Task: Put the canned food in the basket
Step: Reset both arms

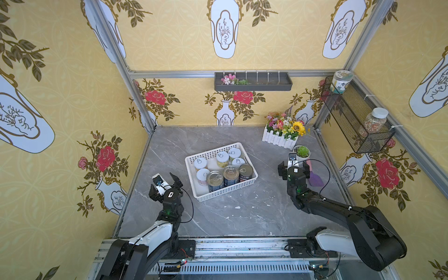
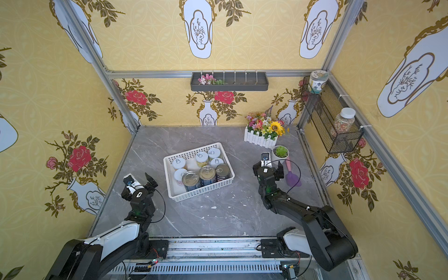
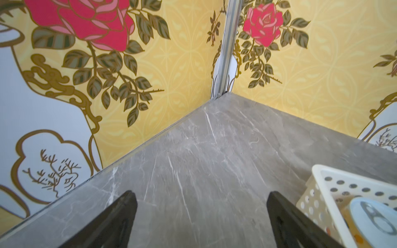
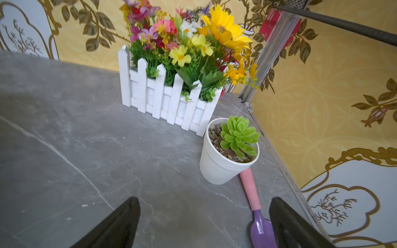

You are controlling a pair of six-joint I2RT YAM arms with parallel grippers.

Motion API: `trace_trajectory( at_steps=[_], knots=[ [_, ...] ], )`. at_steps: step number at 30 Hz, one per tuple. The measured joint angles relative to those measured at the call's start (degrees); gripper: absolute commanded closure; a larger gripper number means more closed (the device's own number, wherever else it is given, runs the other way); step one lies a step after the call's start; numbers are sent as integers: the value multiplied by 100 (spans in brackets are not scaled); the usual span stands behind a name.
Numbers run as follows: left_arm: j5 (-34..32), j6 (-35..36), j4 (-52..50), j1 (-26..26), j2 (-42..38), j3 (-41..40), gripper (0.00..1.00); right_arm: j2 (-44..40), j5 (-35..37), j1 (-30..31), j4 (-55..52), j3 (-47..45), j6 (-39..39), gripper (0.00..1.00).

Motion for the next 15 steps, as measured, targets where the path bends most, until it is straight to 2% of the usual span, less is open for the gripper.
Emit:
trace_trajectory(
  at_steps=[5, 7, 9, 12, 15],
  knots=[
    [1058, 142, 887, 516, 1556, 393, 0, -240, -470, -848, -262, 4, 625, 3],
    [1670, 146, 778, 754, 1598, 647, 0, -295, -686, -1106, -455, 35, 887, 3],
    [1923, 57, 953, 957, 1515, 603, 0, -212, -1019, -1263, -737, 221, 1025, 3],
    [2308, 44, 1392, 938, 1908, 297, 0, -164, -1429, -1318, -933, 352, 1143, 3],
    [2415, 87, 1554, 890, 1897, 229, 0, -538, -1602, -1425, -909, -17, 1257, 3]
  ],
)
